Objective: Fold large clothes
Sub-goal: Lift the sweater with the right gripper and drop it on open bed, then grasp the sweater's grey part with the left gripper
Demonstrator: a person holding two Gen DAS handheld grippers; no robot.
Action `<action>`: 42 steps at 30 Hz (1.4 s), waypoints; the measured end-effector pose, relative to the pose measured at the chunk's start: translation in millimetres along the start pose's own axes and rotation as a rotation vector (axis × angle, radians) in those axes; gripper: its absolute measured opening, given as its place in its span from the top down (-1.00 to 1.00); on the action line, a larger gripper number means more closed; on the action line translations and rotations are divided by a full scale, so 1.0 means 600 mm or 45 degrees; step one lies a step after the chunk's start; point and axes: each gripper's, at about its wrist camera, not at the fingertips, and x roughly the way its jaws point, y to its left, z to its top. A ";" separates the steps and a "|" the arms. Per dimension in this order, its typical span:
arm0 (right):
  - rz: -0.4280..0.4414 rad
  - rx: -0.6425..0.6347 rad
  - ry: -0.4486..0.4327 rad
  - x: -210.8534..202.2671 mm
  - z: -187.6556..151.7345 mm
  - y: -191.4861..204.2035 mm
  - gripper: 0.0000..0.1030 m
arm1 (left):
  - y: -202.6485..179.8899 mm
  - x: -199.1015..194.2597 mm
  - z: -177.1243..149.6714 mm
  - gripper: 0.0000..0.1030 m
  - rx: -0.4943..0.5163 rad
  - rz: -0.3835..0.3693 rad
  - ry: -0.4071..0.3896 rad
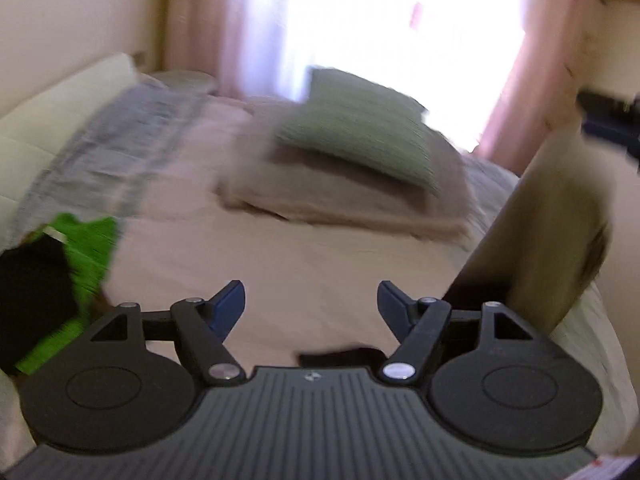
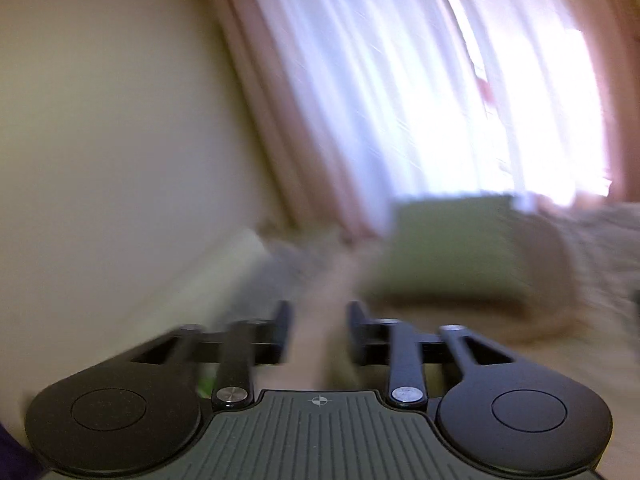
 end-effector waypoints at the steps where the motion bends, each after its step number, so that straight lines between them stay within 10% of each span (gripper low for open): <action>1: -0.032 0.015 0.044 -0.027 -0.016 -0.025 0.01 | -0.032 -0.009 -0.017 -0.37 0.015 -0.018 0.023; 17: -0.329 0.249 0.528 -0.306 -0.289 -0.253 -0.01 | -0.324 -0.064 -0.245 -0.39 0.230 -0.108 0.356; 42: -0.507 0.399 0.519 -0.358 -0.413 -0.196 -0.01 | -0.296 -0.130 -0.305 -0.38 0.442 -0.172 0.394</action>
